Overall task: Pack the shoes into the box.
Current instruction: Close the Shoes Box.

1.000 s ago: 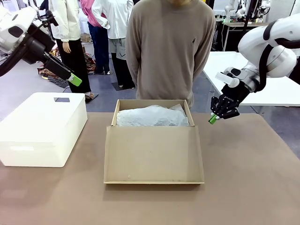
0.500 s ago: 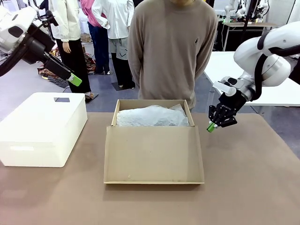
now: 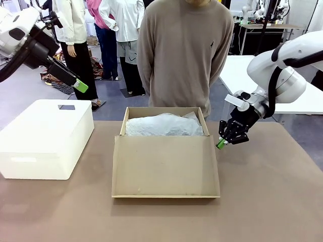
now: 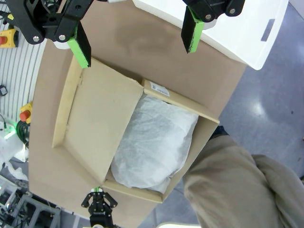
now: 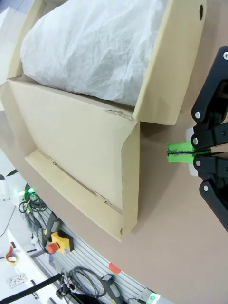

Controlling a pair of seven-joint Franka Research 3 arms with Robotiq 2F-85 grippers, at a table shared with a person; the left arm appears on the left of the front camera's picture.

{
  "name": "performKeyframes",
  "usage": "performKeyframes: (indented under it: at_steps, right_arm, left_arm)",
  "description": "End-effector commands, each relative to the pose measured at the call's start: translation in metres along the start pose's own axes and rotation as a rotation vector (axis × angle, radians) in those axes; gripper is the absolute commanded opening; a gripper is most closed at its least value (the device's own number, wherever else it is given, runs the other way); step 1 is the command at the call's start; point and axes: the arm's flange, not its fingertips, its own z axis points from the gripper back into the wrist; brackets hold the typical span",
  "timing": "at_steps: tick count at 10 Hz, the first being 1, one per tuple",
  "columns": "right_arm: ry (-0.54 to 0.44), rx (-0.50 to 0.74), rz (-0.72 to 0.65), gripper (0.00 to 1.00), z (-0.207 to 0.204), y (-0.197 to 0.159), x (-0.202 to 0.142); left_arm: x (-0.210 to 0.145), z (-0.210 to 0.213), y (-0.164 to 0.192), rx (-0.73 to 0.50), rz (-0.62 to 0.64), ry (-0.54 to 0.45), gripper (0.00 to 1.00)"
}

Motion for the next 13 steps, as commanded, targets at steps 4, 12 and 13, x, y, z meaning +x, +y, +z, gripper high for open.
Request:
performKeyframes:
  at_steps: [4, 12, 13]
  right_arm:
    - [-0.035, -0.028, 0.053, 0.0, -0.024, 0.018, -0.011]
    - [-0.034, -0.036, 0.079, 0.0, -0.055, 0.022, -0.02]
    - [-0.034, -0.027, 0.082, 0.0, -0.059, 0.022, -0.02]
  left_arm:
    - [0.0, -0.001, -0.001, -0.002, 0.01, -0.023, 1.0]
    - [0.0, -0.001, -0.001, -0.002, 0.01, -0.023, 1.0]
    - [0.0, -0.001, -0.001, -0.002, 0.01, -0.023, 1.0]
